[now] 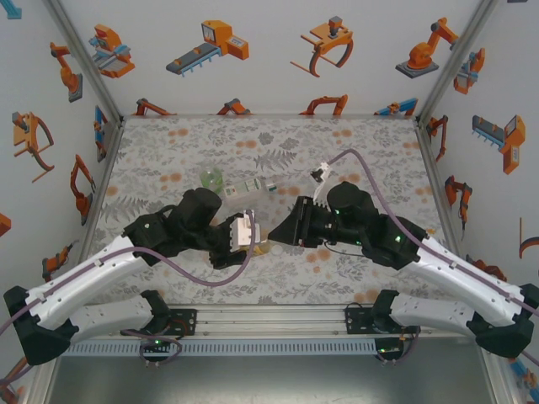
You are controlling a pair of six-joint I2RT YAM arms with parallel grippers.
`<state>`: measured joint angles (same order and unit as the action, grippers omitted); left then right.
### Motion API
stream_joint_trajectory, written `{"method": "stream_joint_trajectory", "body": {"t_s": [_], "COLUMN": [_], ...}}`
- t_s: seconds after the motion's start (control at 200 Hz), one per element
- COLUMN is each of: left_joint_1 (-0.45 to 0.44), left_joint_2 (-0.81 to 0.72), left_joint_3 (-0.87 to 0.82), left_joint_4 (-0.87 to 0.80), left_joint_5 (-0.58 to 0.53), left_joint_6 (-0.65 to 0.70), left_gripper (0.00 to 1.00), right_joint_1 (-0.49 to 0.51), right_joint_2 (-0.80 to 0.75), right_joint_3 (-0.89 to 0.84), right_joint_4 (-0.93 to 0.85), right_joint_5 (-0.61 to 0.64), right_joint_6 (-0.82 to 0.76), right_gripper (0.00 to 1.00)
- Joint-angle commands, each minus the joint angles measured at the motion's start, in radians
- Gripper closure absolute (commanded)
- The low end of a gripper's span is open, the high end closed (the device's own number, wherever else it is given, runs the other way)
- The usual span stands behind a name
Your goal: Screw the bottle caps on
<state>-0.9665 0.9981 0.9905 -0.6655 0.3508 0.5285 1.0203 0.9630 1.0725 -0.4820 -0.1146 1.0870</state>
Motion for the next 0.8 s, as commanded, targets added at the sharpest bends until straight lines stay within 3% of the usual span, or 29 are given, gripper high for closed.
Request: {"method": "stream_joint_trajectory", "body": {"t_s": [0.0, 0.09, 0.21, 0.36, 0.606, 0.796], "left_joint_1": [-0.003, -0.003, -0.003, -0.003, -0.003, 0.011], "left_joint_2": [-0.01, -0.01, -0.012, -0.018, -0.03, -0.022], "left_joint_3": [0.0, 0.0, -0.005, -0.012, -0.024, -0.033], "left_joint_4": [0.103, 0.104, 0.108, 0.12, 0.127, 0.163], "left_joint_5": [0.013, 0.011, 0.003, -0.01, -0.052, -0.133], "left_joint_6": [0.001, 0.004, 0.005, 0.006, -0.025, -0.154], "left_gripper": [0.95, 0.85, 0.56, 0.28, 0.24, 0.23], "right_joint_1": [0.01, 0.01, 0.009, -0.014, -0.161, -0.299], "right_joint_2": [-0.02, -0.005, 0.023, 0.067, 0.228, 0.419], "right_joint_3": [-0.03, -0.007, 0.035, 0.084, 0.311, 0.55], "right_joint_4": [-0.03, -0.056, -0.113, -0.196, -0.492, -0.721], "right_joint_5": [0.095, 0.09, 0.097, 0.114, 0.115, 0.138], "right_joint_6": [0.342, 0.343, 0.283, 0.167, -0.21, -0.516], "right_gripper": [1.0, 1.0, 1.0, 1.0, 1.0, 1.0]}}
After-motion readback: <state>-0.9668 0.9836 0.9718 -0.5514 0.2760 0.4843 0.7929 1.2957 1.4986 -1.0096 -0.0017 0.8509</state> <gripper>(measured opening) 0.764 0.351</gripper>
